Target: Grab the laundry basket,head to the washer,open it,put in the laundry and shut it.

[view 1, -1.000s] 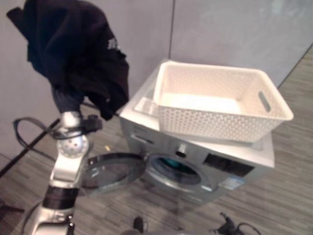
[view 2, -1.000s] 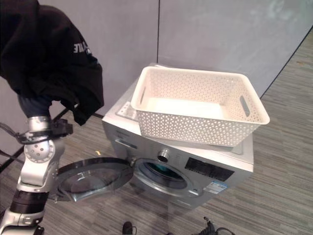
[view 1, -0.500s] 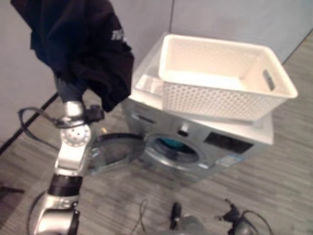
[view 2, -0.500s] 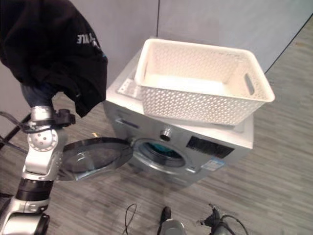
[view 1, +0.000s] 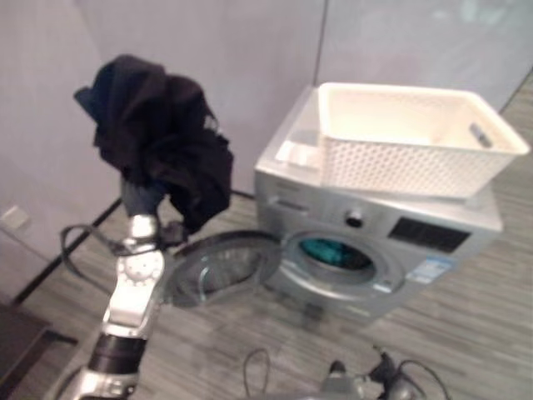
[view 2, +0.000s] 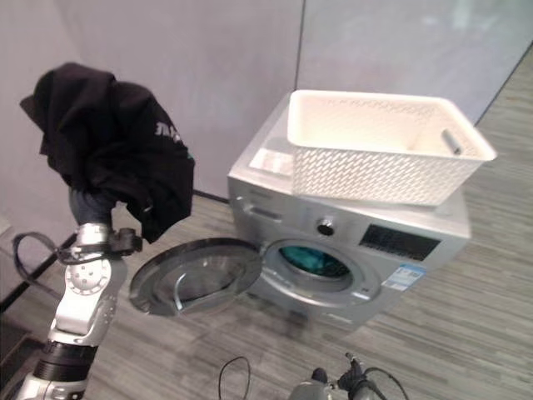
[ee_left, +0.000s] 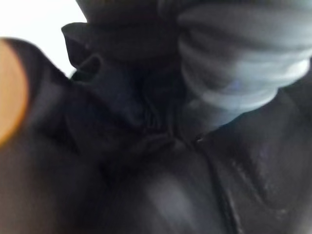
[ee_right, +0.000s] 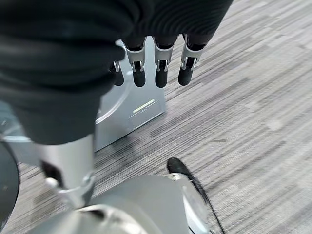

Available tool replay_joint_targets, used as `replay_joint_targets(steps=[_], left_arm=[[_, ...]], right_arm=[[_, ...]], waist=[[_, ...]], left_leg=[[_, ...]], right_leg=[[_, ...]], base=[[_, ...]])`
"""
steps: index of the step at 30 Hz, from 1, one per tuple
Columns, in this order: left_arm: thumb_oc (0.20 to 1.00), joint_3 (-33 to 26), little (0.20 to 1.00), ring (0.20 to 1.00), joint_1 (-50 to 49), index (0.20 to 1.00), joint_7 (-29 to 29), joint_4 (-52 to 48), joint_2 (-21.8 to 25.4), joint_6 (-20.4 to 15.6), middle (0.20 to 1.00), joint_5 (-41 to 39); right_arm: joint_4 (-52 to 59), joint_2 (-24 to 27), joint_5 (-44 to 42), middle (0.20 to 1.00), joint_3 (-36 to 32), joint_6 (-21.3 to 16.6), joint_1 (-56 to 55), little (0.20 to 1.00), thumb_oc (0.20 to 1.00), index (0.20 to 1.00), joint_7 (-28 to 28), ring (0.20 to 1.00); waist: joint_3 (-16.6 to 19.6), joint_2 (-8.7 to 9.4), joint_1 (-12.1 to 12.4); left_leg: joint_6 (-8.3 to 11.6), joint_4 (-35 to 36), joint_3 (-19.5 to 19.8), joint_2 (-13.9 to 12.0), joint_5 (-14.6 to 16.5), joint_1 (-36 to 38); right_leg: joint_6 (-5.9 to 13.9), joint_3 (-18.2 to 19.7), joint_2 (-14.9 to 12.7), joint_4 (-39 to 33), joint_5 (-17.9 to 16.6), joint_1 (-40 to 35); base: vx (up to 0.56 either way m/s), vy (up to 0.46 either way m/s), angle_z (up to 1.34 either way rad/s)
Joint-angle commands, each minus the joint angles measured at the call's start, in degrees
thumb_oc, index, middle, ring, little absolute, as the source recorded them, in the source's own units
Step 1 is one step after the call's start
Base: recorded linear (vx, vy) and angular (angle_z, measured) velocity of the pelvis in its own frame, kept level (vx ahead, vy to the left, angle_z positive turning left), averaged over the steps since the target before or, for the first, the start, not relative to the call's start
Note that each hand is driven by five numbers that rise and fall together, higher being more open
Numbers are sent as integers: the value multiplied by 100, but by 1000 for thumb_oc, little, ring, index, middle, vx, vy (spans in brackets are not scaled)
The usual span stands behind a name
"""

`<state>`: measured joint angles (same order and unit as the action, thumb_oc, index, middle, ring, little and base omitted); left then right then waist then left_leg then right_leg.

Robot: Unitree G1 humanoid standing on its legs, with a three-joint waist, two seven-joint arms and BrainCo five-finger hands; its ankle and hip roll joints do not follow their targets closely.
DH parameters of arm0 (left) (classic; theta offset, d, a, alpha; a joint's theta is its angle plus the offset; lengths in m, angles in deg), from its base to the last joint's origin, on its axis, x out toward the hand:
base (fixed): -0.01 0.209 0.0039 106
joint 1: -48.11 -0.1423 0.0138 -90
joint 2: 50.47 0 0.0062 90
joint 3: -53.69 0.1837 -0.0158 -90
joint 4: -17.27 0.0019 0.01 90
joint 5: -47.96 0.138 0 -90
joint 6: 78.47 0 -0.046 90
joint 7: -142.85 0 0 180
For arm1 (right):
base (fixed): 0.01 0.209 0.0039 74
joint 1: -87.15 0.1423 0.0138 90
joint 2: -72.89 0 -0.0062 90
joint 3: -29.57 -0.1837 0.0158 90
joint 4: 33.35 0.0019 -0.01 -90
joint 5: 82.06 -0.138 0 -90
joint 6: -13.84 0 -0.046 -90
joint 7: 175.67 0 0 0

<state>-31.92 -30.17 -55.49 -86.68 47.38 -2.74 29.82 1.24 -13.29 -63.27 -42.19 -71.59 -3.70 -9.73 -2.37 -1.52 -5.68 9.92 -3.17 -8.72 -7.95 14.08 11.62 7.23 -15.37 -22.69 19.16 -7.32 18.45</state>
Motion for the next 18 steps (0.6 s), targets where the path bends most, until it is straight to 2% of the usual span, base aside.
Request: replay_joint_targets(steps=[1,4,6,9,11,18], left_arm=[[200,-144,200,200,448,200,132,-399,90,-367,200,-186],[200,-27,200,200,438,200,214,-433,21,-364,200,-242],[200,2,200,200,440,200,218,-429,-2,-371,200,-249],[200,174,200,200,425,200,306,-391,-162,-410,200,-315],[200,200,200,200,431,200,356,-394,-194,-433,200,-360],[200,346,200,200,233,200,623,-618,-218,-509,200,-562]], right_arm=[[-29,-95,157,1000,36,34,-37,1000,1000,1000,-43,1000],[-110,-76,117,1000,2,49,103,1000,1000,1000,-100,1000],[-163,-75,117,1000,3,62,176,1000,1000,1000,-130,1000],[-241,-26,237,1000,81,148,411,1000,1000,1000,-181,1000],[-240,-15,237,1000,105,154,579,1000,1000,1000,-207,1000],[-208,-41,230,1000,213,127,915,1000,1000,1000,-271,1000]], waist=[[-116,88,-56],[-353,135,-86],[-465,147,-87],[-886,187,-72],[-1048,187,-32],[-1386,236,-4]], left_leg=[[-450,-612,125,-197,396,307],[-554,-892,176,7,709,101],[-600,-1104,199,79,804,-63],[-715,-1727,159,319,1149,-598],[-786,-2084,109,386,1332,-932],[-933,-2918,63,571,1544,-1955]], right_leg=[[497,-7,350,-1100,-181,-198],[564,136,181,-1177,-387,-13],[576,197,138,-1189,-464,84],[622,334,-76,-1401,-731,311],[609,384,-96,-1457,-796,446],[545,565,-284,-1480,-945,1087]], base=[[-183,161,16],[-157,102,10],[-140,56,-9],[-220,67,-14],[-152,37,-13],[-150,28,-10]])
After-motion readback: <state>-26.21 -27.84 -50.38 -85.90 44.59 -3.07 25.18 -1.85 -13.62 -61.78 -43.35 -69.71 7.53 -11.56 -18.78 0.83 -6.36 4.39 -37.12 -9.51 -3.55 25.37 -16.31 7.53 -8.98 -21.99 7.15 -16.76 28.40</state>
